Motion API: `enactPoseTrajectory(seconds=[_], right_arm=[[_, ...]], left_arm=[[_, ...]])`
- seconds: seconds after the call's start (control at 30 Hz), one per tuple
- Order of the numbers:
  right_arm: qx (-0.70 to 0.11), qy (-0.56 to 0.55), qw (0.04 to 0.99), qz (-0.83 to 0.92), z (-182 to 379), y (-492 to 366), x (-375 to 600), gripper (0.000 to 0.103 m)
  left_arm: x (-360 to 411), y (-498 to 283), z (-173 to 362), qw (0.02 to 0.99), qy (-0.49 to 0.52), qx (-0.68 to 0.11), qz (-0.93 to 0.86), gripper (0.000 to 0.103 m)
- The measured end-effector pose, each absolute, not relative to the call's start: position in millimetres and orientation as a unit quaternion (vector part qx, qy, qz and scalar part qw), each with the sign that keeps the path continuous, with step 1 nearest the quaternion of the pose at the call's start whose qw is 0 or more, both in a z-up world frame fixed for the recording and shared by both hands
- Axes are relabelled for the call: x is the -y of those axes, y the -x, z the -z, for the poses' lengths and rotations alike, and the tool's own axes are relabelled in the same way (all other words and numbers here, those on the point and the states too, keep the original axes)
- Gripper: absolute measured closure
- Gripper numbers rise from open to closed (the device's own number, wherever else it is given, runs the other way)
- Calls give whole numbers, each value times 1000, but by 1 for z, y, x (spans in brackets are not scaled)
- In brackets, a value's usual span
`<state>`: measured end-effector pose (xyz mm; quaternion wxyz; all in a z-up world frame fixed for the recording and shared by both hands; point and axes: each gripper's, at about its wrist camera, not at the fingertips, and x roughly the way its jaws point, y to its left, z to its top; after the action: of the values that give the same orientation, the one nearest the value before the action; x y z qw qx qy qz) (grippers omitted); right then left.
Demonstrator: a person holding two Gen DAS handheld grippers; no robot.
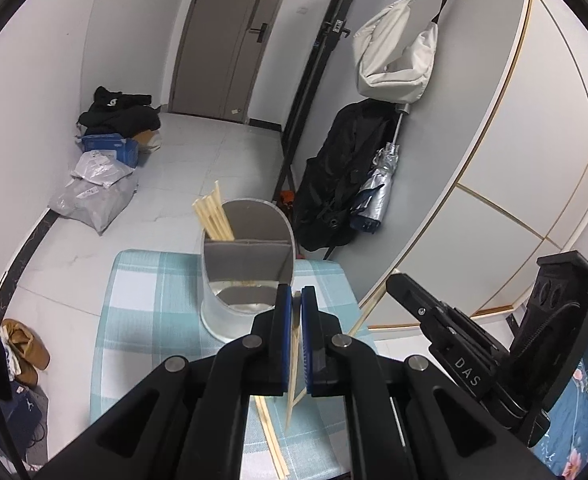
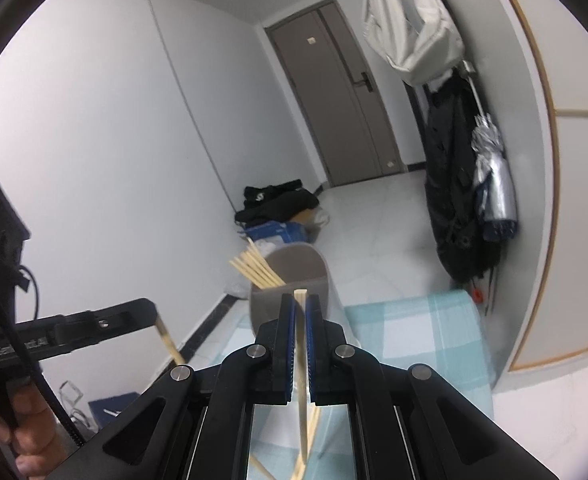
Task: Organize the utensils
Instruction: 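Lift both chopsticks up over the white holder, then lower both chopsticks into the white holder and open both tools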
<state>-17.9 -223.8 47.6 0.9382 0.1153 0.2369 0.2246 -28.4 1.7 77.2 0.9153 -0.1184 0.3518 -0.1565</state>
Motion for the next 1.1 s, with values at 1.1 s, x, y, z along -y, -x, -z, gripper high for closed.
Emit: enactPoseTrajectory(seconds=[1.1], right_arm=[[-195, -18, 938, -286, -166, -139, 151, 99]], left_arm=[[-55, -120, -121, 920, 209, -285, 166, 102]])
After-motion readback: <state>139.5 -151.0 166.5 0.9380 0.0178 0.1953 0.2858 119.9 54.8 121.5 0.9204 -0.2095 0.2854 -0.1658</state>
